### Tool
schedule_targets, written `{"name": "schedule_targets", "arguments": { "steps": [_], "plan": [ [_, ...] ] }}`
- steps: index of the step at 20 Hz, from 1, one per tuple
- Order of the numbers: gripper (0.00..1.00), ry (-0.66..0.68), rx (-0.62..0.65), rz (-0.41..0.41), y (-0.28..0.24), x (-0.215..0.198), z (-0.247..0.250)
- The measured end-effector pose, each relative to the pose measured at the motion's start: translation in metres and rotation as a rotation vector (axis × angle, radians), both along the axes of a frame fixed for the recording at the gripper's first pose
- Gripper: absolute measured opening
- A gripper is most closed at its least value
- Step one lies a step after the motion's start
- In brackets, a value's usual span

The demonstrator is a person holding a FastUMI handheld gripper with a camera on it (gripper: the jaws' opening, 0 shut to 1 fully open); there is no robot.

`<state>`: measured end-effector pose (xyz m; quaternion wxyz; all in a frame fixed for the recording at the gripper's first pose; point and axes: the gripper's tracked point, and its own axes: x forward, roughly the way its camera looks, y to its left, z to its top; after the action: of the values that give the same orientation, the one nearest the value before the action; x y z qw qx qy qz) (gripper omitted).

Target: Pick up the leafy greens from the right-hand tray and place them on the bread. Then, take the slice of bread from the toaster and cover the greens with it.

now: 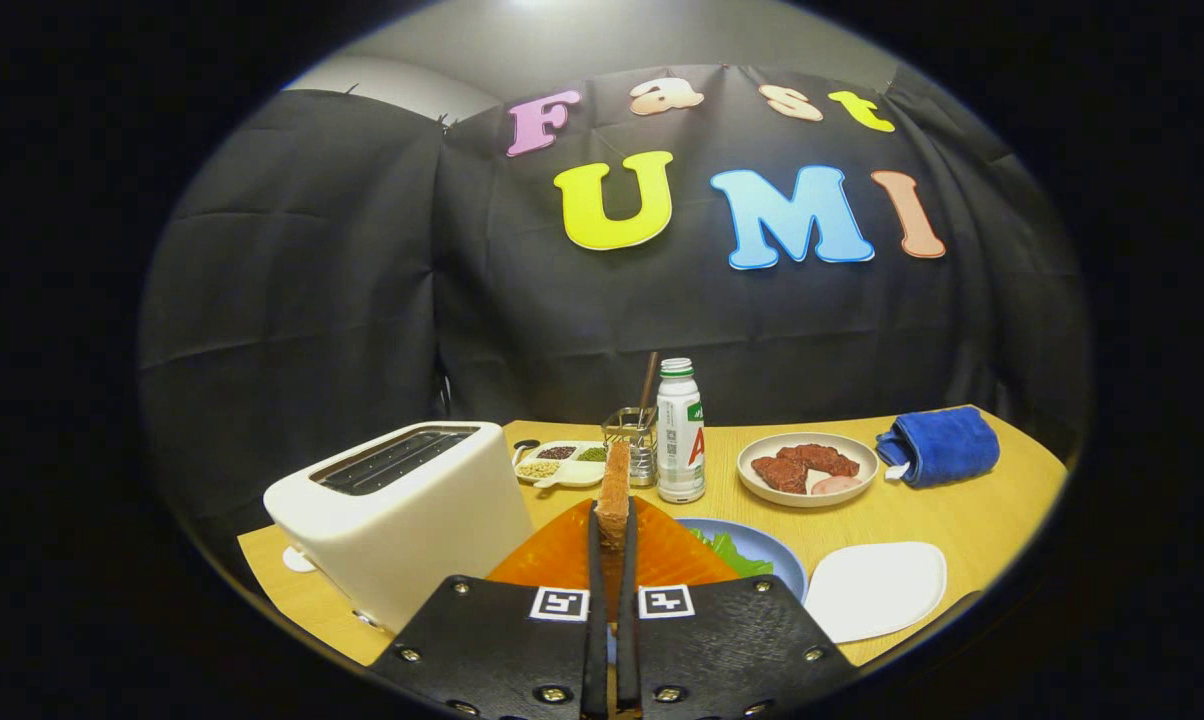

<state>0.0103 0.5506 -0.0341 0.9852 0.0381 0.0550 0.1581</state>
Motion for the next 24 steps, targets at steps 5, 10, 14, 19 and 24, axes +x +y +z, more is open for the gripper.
{"name": "schedule_targets", "arguments": {
  "steps": [5, 10, 14, 19, 24],
  "plan": [
    [0.04, 0.023, 0.005, 0.016, 0.006, 0.001, -0.012],
    [0.04, 0.04, 0.0, 0.011, 0.002, 0.004, -0.021],
    [0.04, 0.032, -0.043, -0.001, -0.007, 0.007, -0.024],
    [0.12, 0.053, -0.068, -0.017, -0.025, 0.011, -0.034],
    [0.15, 0.1, -0.048, -0.042, -0.048, 0.019, -0.049]
  ]
}}
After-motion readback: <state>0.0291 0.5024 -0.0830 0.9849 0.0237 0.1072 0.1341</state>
